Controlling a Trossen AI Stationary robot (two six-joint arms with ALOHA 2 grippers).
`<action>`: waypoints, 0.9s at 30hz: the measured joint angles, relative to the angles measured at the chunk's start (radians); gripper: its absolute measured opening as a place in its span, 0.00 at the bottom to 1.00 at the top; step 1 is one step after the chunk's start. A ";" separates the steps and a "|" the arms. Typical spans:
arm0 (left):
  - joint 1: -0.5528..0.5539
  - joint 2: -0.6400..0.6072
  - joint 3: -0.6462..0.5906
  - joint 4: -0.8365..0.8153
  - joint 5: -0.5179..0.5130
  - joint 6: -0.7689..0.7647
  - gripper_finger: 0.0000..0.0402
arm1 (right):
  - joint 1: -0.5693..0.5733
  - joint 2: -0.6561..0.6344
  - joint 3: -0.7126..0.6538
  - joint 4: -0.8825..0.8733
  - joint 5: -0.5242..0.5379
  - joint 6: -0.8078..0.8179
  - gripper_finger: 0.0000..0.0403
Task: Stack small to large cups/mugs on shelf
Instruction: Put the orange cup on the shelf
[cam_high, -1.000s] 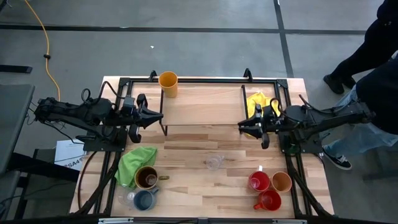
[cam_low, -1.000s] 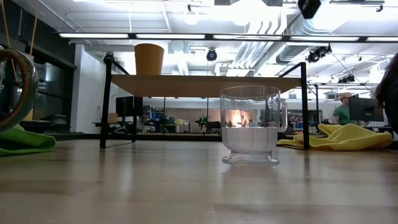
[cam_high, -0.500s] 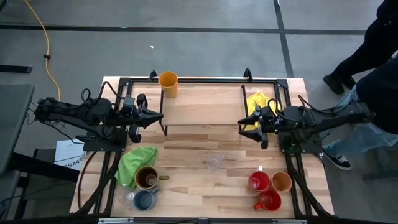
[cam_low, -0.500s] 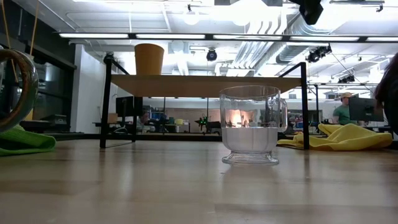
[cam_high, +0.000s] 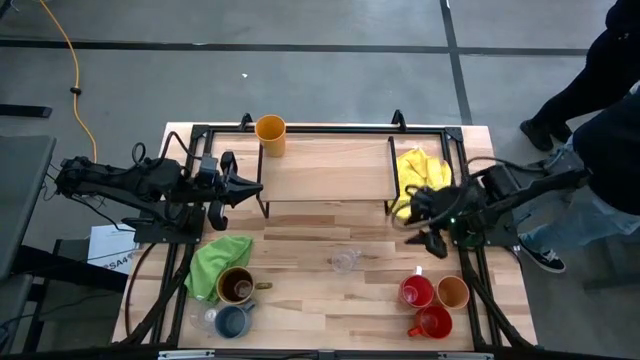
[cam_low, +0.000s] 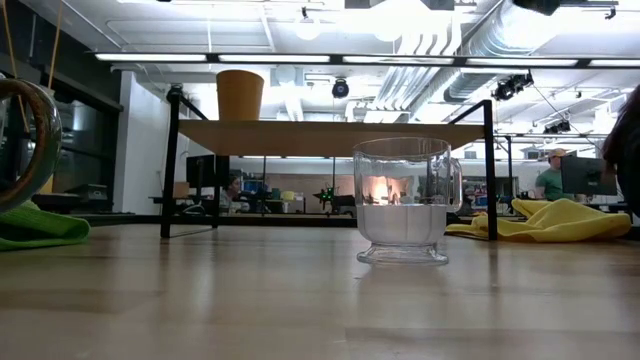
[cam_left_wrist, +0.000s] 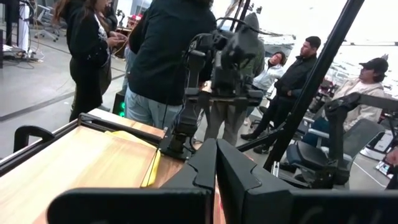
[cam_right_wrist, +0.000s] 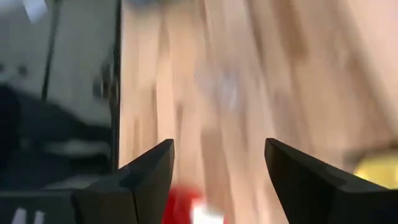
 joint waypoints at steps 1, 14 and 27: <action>0.000 0.000 0.000 0.000 0.000 0.000 0.00 | 0.021 0.019 0.014 -0.053 -0.014 0.034 0.60; 0.000 0.000 0.000 0.001 -0.001 -0.020 0.00 | 0.339 0.149 0.022 -0.312 -0.053 0.373 0.60; 0.000 0.000 0.000 0.003 -0.001 -0.021 0.00 | 0.656 0.157 -0.156 -0.218 -0.053 0.739 0.60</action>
